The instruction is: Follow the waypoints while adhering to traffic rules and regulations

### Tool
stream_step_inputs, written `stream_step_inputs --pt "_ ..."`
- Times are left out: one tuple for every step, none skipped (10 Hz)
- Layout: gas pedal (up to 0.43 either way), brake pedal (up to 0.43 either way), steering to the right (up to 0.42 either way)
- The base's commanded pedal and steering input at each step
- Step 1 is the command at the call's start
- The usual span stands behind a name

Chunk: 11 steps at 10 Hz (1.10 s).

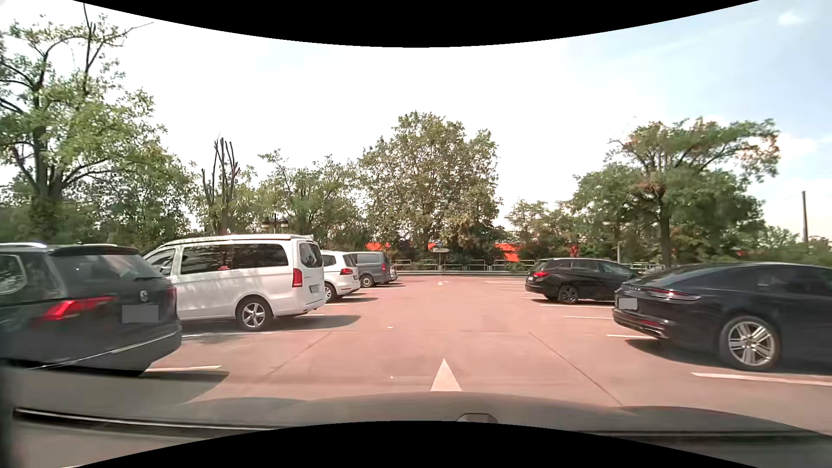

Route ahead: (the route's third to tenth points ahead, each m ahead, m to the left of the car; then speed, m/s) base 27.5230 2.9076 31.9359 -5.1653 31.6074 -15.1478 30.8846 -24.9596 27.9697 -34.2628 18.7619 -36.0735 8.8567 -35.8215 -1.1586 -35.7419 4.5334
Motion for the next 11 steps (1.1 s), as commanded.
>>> stream_step_inputs --pt "0.118 0.000 -0.004" --pt "0.118 0.000 -0.005" --pt "0.118 0.000 -0.006" --pt "0.118 0.000 -0.006" --pt "0.118 0.000 -0.006" --pt "0.110 0.000 -0.006" --pt "0.110 0.000 -0.006" --pt "0.098 0.000 -0.006" --pt "0.079 0.000 -0.007" --pt "0.067 0.000 -0.007" --pt "0.039 0.000 -0.007"
